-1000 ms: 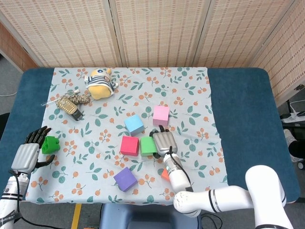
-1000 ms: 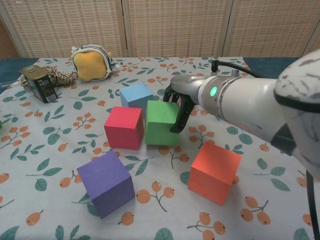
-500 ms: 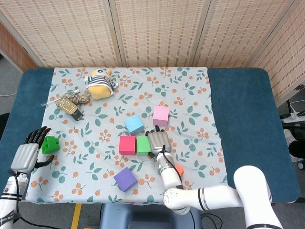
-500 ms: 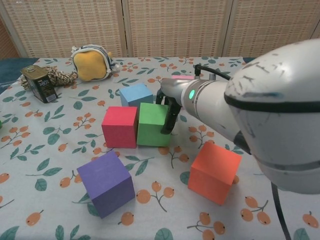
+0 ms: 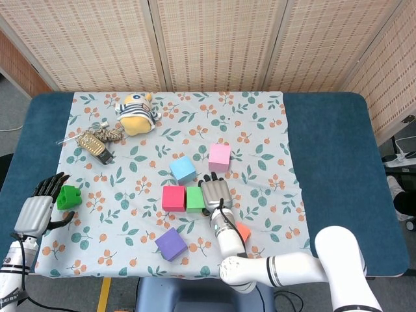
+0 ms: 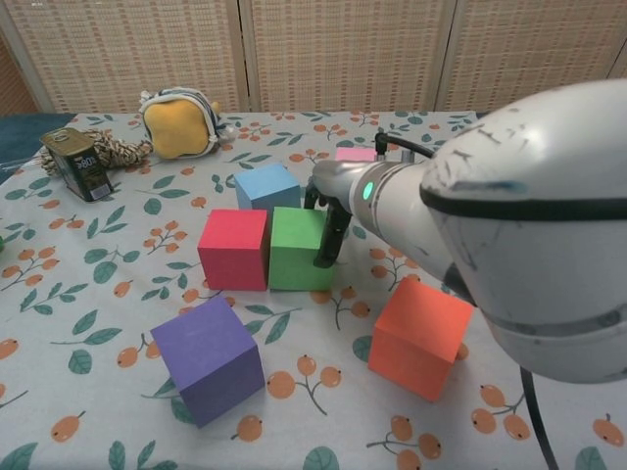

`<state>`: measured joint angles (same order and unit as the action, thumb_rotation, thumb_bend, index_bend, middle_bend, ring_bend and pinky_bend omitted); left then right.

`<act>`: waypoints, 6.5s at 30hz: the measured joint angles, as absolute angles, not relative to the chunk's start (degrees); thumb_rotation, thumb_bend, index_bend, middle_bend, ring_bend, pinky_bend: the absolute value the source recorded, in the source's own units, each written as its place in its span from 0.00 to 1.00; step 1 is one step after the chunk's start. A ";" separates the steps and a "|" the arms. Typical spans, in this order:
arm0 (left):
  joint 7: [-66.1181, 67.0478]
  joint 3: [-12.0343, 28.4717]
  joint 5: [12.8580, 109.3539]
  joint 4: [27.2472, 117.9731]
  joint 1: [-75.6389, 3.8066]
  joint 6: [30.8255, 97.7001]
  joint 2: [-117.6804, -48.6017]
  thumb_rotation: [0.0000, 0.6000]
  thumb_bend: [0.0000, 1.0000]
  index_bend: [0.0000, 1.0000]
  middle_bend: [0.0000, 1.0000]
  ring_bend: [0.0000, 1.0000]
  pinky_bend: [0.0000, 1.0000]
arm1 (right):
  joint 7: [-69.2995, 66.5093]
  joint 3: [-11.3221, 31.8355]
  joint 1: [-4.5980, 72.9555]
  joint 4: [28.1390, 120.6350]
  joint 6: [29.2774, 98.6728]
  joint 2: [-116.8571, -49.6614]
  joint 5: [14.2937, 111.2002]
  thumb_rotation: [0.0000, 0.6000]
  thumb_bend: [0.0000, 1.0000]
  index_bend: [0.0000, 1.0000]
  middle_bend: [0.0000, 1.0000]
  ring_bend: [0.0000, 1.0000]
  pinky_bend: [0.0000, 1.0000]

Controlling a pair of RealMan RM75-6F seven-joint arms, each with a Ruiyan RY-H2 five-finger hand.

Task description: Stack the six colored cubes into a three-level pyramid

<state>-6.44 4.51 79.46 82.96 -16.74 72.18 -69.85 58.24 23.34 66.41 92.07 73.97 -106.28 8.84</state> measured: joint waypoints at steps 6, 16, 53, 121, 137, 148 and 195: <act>-6.50 4.56 79.42 82.88 -16.67 72.08 -69.86 1.00 0.31 0.00 0.00 0.00 0.09 | 57.91 23.53 66.45 91.02 73.45 -106.78 9.47 1.00 0.17 0.10 0.04 0.00 0.22; -6.52 4.70 79.42 82.89 -16.52 72.19 -69.74 1.00 0.31 0.00 0.00 0.00 0.09 | 57.75 23.29 65.47 93.92 71.96 -104.74 9.58 1.00 0.17 0.00 0.01 0.00 0.22; -0.80 6.05 75.99 83.14 -16.29 72.29 -71.84 1.00 0.31 0.00 0.00 0.00 0.09 | 40.85 -7.04 48.44 108.92 45.98 -67.42 74.91 1.00 0.15 0.00 0.00 0.00 0.00; -0.93 5.81 76.42 83.40 -16.51 71.15 -71.04 1.00 0.32 0.00 0.00 0.00 0.09 | 61.01 20.00 57.88 99.15 73.97 -94.63 11.20 1.00 0.24 0.89 0.35 0.16 0.35; -2.32 5.69 77.14 83.51 -16.48 71.23 -70.51 1.00 0.32 0.00 0.00 0.00 0.09 | 63.99 21.60 61.57 100.17 77.34 -95.83 4.33 1.00 0.24 0.89 0.35 0.16 0.35; -3.03 5.59 77.48 83.64 -16.43 71.27 -70.01 1.00 0.35 0.00 0.00 0.00 0.09 | 63.89 22.08 62.95 97.86 77.26 -97.96 3.30 0.95 0.24 0.81 0.35 0.16 0.35; -2.97 5.41 78.04 83.69 -16.29 71.89 -70.20 1.00 0.35 0.00 0.00 0.00 0.09 | 60.30 17.45 59.77 109.36 70.34 -84.35 7.99 0.86 0.24 0.11 0.06 0.00 0.27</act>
<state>-2.97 5.41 78.04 83.69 -16.29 71.89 -70.20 60.30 17.45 59.77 109.36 70.34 -84.35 7.99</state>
